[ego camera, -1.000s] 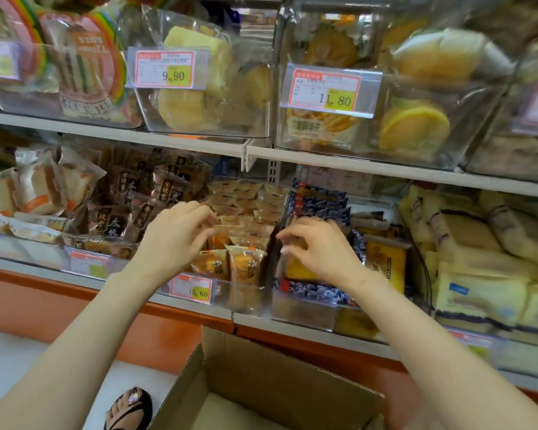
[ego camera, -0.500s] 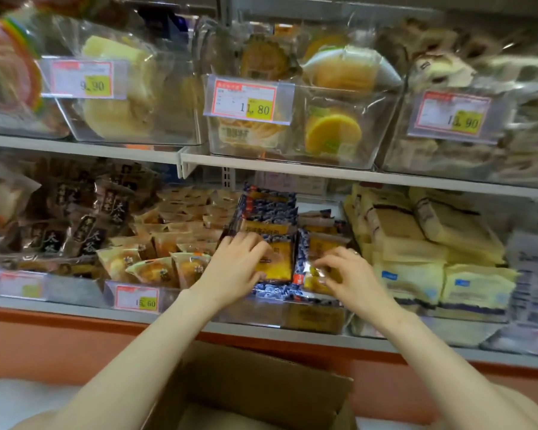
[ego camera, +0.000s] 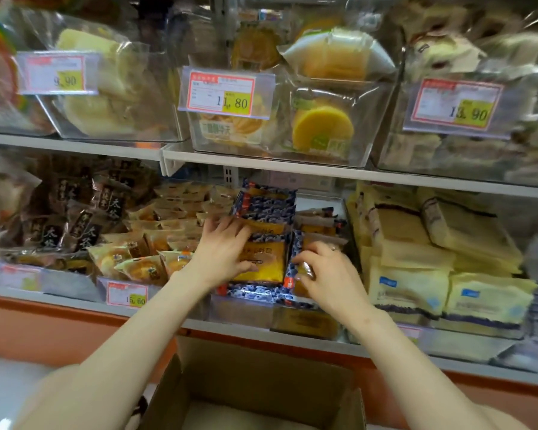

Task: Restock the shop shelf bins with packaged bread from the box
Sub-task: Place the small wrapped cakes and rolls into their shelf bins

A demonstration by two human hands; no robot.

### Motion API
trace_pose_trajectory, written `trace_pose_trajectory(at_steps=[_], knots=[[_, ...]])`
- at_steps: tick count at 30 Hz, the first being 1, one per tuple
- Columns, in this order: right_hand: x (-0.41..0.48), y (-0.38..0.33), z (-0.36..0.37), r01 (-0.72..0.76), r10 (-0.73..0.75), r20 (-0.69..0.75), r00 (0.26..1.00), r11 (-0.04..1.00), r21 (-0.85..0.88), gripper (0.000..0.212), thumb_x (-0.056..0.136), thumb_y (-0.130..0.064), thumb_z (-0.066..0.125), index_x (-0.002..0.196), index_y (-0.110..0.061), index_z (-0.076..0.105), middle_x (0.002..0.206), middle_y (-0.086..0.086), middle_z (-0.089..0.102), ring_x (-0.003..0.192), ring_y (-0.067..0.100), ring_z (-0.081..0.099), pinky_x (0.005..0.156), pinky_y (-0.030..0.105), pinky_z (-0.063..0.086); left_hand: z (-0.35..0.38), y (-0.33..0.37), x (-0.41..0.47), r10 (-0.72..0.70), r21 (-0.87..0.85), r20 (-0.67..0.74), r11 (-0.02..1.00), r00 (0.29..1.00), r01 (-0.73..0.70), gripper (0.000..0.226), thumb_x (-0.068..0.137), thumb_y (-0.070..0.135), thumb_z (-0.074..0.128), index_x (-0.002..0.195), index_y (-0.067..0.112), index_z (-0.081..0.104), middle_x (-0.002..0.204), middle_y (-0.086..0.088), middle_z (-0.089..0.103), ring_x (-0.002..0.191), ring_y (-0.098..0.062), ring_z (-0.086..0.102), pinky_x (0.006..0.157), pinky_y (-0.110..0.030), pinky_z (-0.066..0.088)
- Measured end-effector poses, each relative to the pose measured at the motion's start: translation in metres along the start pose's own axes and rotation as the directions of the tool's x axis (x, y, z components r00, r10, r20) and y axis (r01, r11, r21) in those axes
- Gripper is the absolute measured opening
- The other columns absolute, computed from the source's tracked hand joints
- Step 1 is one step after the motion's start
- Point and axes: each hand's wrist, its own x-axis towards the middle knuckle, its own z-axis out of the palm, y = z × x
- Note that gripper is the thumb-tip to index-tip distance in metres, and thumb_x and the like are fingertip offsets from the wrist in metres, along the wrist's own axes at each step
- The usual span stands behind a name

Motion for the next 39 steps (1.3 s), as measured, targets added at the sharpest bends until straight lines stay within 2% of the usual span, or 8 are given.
trace_pose_trajectory(at_steps=[3,7,12,17,27,32,35,39], knots=[[0.004,0.0,0.002,0.019,-0.019,-0.004,1.0,1.0,0.014,0.03,0.092,-0.026,0.057,0.122,-0.026,0.061,0.129,-0.002,0.052,0.119,0.019,0.047,0.098,0.032,0.038,0.004,0.002,0.001,-0.025,0.006,0.11,1.0,0.994,0.025,0.092,0.038,0.067,0.08,0.11,0.012,0.065,0.107,-0.011,0.067,0.102,-0.034,0.062,0.091,-0.06,0.04],[0.008,0.004,0.001,0.03,-0.03,0.0,1.0,0.999,0.024,0.031,0.093,-0.029,0.056,0.123,-0.028,0.06,0.133,-0.005,0.05,0.123,0.017,0.045,0.102,0.032,0.034,0.002,0.011,0.006,-0.085,0.0,0.232,0.996,0.969,0.087,0.099,0.062,0.058,0.075,0.143,0.017,0.033,0.146,-0.01,0.034,0.137,-0.029,0.027,0.11,-0.054,0.01],[0.01,0.008,0.0,0.053,-0.053,0.003,0.999,0.998,0.02,0.031,0.092,-0.029,0.057,0.124,-0.027,0.06,0.134,-0.004,0.05,0.125,0.017,0.044,0.105,0.033,0.031,-0.001,0.013,0.015,-0.019,0.054,0.17,0.999,0.985,0.01,0.091,0.025,0.041,0.092,0.108,0.012,0.066,0.104,-0.011,0.066,0.094,-0.032,0.064,0.078,-0.058,0.046],[0.014,0.0,0.002,0.027,-0.027,-0.01,1.0,0.998,0.051,0.031,0.091,-0.026,0.059,0.122,-0.025,0.062,0.133,-0.002,0.051,0.125,0.019,0.045,0.103,0.033,0.034,-0.002,0.023,0.012,-0.035,-0.043,0.16,0.998,0.986,0.043,0.086,0.071,0.033,0.075,0.143,0.016,0.031,0.147,-0.011,0.028,0.135,-0.032,0.026,0.109,-0.048,0.02],[0.029,0.012,-0.023,-0.166,0.166,0.049,0.985,0.986,-0.001,0.046,0.089,-0.027,0.063,0.134,-0.027,0.05,0.142,0.001,0.045,0.131,0.022,0.041,0.103,0.033,0.037,0.006,0.022,-0.032,0.074,-0.271,0.132,0.962,0.989,-0.036,0.081,0.087,0.039,0.061,0.149,0.017,0.015,0.155,-0.014,0.013,0.143,-0.033,0.011,0.116,-0.042,0.014],[0.035,0.033,-0.03,-0.231,0.248,0.082,0.965,0.957,-0.175,0.042,0.097,-0.03,0.049,0.138,-0.024,0.045,0.141,0.006,0.048,0.131,0.026,0.038,0.107,0.035,0.03,0.007,0.013,-0.039,0.126,-0.277,-0.046,0.952,0.991,-0.134,0.062,0.064,0.031,0.084,0.118,0.014,0.059,0.121,-0.016,0.058,0.107,-0.036,0.059,0.081,-0.044,0.054],[0.04,0.038,-0.031,-0.177,0.208,0.076,0.975,0.939,-0.296,0.037,0.097,-0.038,0.046,0.133,-0.029,0.051,0.138,0.0,0.05,0.133,0.025,0.034,0.113,0.037,0.015,0.004,0.017,-0.04,0.106,-0.375,-0.12,0.916,0.987,-0.143,0.04,0.069,0.024,0.08,0.104,0.012,0.063,0.109,-0.009,0.061,0.099,-0.029,0.06,0.076,-0.04,0.056],[0.041,0.038,-0.03,-0.197,0.198,-0.007,0.98,0.968,-0.153,0.02,0.093,-0.027,0.057,0.11,-0.024,0.067,0.119,0.0,0.06,0.122,0.024,0.044,0.112,0.038,0.022,-0.002,0.036,-0.041,-0.035,-0.618,-0.048,0.786,0.998,-0.002,0.033,0.085,0.036,0.064,0.112,0.019,0.056,0.101,0.007,0.063,0.096,-0.01,0.055,0.08,-0.026,0.048]])
